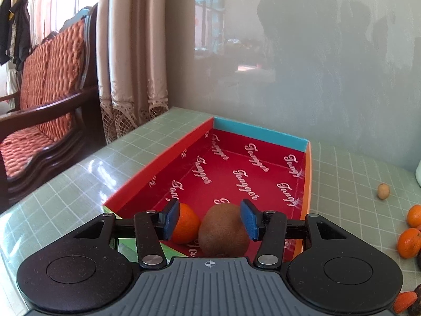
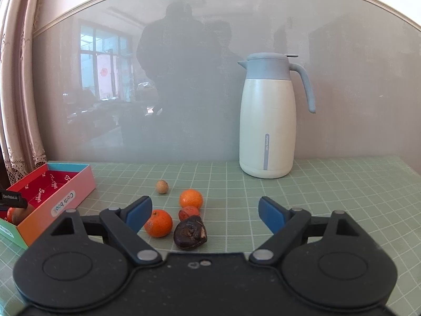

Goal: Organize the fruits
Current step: 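Carry the kiwi with the left gripper into the red box and release, then grasp the dark date with the right gripper, then carry the dark date with the right gripper into the red box and release, then move the left gripper to the cut orange piece and close on it, then carry the cut orange piece with the left gripper into the red box and release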

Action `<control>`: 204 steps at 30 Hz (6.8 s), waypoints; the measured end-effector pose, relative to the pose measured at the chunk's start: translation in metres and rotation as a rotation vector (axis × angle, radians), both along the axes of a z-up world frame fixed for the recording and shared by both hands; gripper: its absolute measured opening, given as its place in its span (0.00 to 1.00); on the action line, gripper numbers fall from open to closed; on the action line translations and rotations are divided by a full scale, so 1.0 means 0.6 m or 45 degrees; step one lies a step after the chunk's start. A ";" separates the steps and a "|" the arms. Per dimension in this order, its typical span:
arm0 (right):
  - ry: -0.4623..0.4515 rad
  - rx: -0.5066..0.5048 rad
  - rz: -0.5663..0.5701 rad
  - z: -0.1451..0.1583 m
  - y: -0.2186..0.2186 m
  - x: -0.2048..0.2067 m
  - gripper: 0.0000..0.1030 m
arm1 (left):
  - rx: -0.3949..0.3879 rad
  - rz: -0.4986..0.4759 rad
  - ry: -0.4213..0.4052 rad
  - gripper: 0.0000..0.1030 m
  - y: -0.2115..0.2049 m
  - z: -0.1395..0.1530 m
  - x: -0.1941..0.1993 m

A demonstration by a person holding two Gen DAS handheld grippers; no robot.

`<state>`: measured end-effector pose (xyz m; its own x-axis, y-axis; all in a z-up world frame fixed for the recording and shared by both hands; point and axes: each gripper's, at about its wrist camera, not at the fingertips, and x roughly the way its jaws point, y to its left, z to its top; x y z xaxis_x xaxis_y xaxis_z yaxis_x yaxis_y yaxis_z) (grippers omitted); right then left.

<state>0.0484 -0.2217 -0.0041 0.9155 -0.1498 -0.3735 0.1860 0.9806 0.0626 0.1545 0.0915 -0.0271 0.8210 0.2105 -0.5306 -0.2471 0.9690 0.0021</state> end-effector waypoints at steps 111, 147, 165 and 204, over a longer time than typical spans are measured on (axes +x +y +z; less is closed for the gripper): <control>0.141 0.084 0.654 -0.002 0.285 0.189 0.38 | 0.082 0.340 -0.071 0.82 0.164 0.002 -0.211; -0.046 0.059 -0.531 -0.001 -0.253 -0.142 0.81 | 0.189 -0.534 -0.033 0.82 -0.286 -0.035 -0.145; -0.061 0.044 -0.689 -0.018 -0.311 -0.181 0.85 | 0.093 -0.572 0.121 0.57 -0.339 -0.072 -0.107; -0.071 0.018 -0.428 0.001 -0.185 -0.081 0.85 | 0.093 0.170 -0.053 0.30 0.008 0.005 0.017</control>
<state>-0.0001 -0.3329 -0.0035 0.8346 -0.4421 -0.3285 0.4949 0.8638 0.0949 0.1645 0.0962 -0.0244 0.8039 0.3562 -0.4762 -0.3753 0.9250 0.0583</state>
